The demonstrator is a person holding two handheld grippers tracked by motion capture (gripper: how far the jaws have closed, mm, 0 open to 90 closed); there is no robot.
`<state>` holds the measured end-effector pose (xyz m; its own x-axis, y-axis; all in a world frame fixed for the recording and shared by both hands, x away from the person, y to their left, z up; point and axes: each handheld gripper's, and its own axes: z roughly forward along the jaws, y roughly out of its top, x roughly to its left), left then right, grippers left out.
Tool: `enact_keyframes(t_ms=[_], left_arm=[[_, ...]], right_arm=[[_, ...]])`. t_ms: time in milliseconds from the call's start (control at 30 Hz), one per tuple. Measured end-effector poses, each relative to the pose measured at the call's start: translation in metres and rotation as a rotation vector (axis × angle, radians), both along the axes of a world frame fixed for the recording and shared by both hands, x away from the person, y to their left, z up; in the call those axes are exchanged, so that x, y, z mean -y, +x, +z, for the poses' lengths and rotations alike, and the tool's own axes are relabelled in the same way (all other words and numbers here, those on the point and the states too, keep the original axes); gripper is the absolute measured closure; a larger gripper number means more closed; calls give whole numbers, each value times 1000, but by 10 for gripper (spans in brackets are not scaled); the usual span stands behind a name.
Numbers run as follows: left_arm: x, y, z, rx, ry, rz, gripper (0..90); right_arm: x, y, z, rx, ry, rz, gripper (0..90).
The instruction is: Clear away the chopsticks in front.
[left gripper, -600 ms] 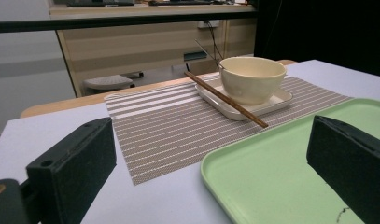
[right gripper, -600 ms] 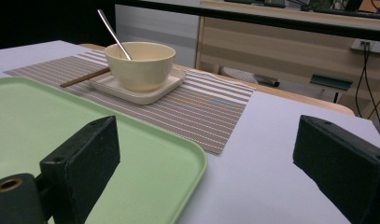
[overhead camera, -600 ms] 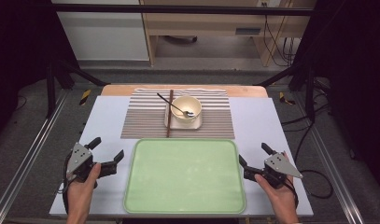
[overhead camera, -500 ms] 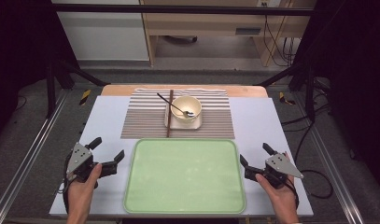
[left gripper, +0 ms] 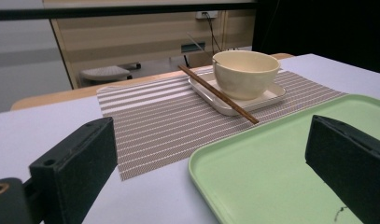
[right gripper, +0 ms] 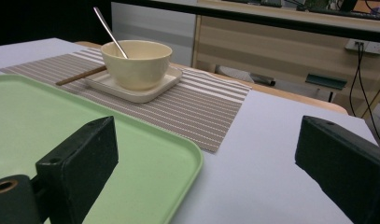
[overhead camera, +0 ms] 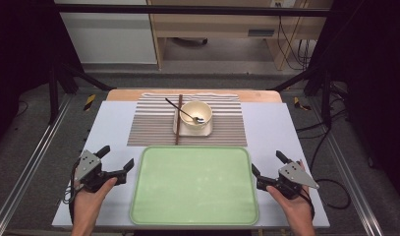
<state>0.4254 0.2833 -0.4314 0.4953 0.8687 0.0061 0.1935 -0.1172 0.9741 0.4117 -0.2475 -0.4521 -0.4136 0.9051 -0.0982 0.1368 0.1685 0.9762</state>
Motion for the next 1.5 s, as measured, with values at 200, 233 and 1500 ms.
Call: enact_keyframes(t_ms=[200,233,1500], left_arm=[[6,-5,3,32,5,-34,19],[8,-6,3,32,9,-37,19],[91,81,25,-175,205,-78,131]], right_arm=[[0,-5,4,12,15,14,56],[0,-5,4,12,15,14,56],[-3,-13,0,-16,-42,-13,79]])
